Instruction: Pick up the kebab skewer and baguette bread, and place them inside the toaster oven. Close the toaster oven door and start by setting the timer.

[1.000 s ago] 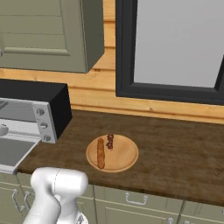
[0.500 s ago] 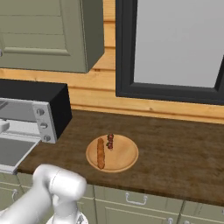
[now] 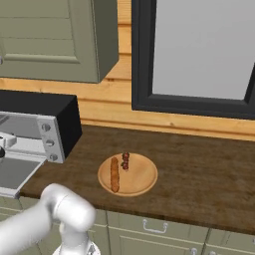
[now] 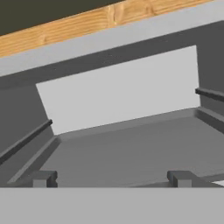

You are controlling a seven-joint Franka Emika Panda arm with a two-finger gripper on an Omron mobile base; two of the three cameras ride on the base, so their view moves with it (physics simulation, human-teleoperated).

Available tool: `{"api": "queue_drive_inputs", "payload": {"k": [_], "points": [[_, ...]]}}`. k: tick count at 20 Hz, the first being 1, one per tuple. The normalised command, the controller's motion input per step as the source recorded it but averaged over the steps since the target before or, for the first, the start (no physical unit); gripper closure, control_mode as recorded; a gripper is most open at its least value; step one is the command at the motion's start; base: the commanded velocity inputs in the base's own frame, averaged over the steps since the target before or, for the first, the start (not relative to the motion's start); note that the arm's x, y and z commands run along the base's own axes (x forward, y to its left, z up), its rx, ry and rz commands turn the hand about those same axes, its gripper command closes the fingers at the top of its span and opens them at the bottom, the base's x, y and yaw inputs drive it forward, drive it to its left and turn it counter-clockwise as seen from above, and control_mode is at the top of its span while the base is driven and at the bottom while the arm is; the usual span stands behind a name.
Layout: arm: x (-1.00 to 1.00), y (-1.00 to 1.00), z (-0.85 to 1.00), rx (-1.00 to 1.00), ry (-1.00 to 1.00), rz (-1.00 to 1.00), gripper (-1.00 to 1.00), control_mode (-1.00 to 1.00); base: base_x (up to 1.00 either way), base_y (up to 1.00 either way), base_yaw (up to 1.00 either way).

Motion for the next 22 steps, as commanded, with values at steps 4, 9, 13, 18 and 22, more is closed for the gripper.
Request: {"api": "queue_drive_inputs", "payload": {"k": [4, 9, 13, 18, 22], "points": [[0.57, 0.2, -0.31, 0.0, 0.0, -0.04, -1.0, -1.0, 0.0, 0.0, 0.0], [0.48, 0.28, -0.45, 0.0, 0.0, -0.05, -1.0, -1.0, 0.0, 0.0, 0.0], [0.52, 0.27, -0.24, 0.0, 0.0, -0.03, -1.0, -1.0, 0.0, 0.0, 0.0], [0.16, 0.11, -0.51, -0.03, 0.03, -0.05, -1.0, -1.0, 0.0, 0.0, 0.0], [-0.21, 0.19, -0.81, -0.09, 0.05, -0.05, -1.0, -1.0, 0.0, 0.0, 0.0]]}}
